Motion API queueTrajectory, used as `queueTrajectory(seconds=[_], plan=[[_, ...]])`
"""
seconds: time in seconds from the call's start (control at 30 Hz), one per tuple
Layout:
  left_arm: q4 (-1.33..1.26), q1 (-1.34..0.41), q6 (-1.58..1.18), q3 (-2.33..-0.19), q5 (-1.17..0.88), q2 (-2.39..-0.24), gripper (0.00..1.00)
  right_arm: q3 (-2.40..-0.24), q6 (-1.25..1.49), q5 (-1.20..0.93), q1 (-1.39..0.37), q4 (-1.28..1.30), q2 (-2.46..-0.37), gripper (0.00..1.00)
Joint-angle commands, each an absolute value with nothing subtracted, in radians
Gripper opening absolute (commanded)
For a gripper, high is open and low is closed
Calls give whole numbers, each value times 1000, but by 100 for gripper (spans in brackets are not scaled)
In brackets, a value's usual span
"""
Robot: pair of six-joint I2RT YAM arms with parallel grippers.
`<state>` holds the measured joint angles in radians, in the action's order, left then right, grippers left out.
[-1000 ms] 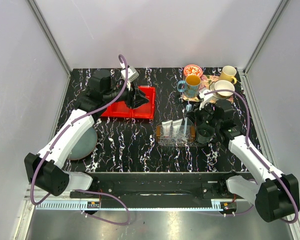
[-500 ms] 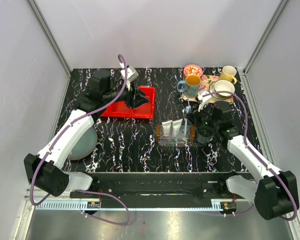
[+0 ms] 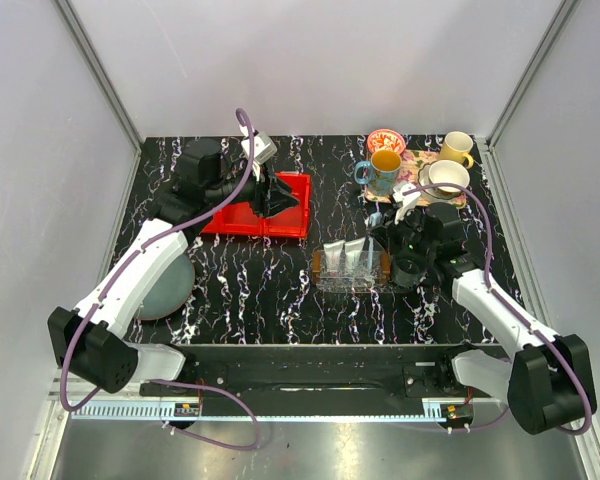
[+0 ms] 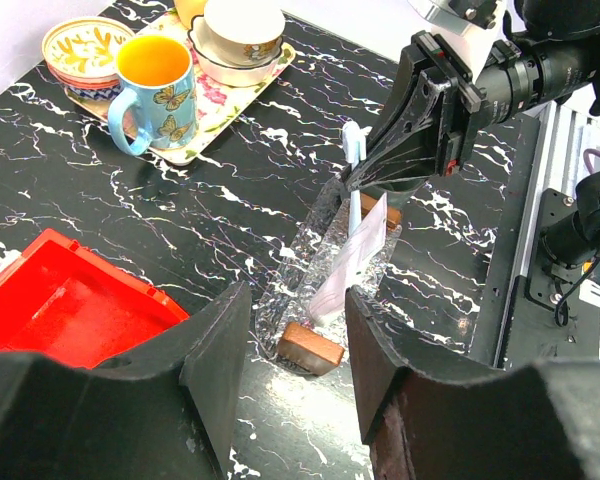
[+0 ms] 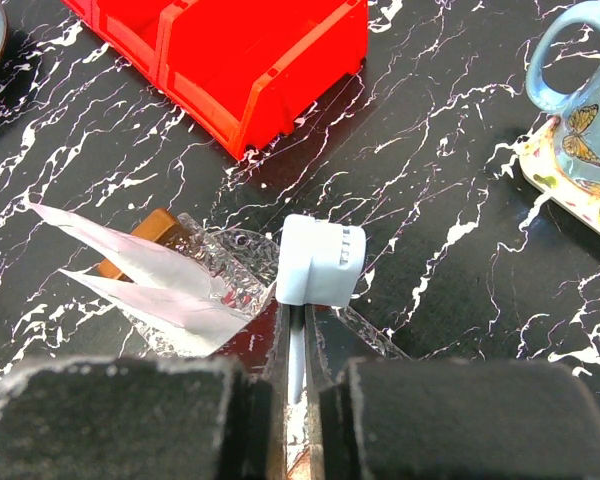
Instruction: Prepare toiletry sets of a toothbrush and toothpaste on the tray
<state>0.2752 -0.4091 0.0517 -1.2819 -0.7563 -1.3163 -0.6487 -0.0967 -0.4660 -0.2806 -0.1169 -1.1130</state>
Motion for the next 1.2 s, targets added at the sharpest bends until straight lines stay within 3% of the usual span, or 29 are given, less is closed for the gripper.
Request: queueTrajectory(seconds=[0.0,1.17], plan=[[218,-402,48,-1279,-790,-1302,47,-641,-113,-492,-273,-189,-1123,2],[209,-399,51,-1269,-818,-1315,47,-581,-150,-551,-273,-291,-1146,4]])
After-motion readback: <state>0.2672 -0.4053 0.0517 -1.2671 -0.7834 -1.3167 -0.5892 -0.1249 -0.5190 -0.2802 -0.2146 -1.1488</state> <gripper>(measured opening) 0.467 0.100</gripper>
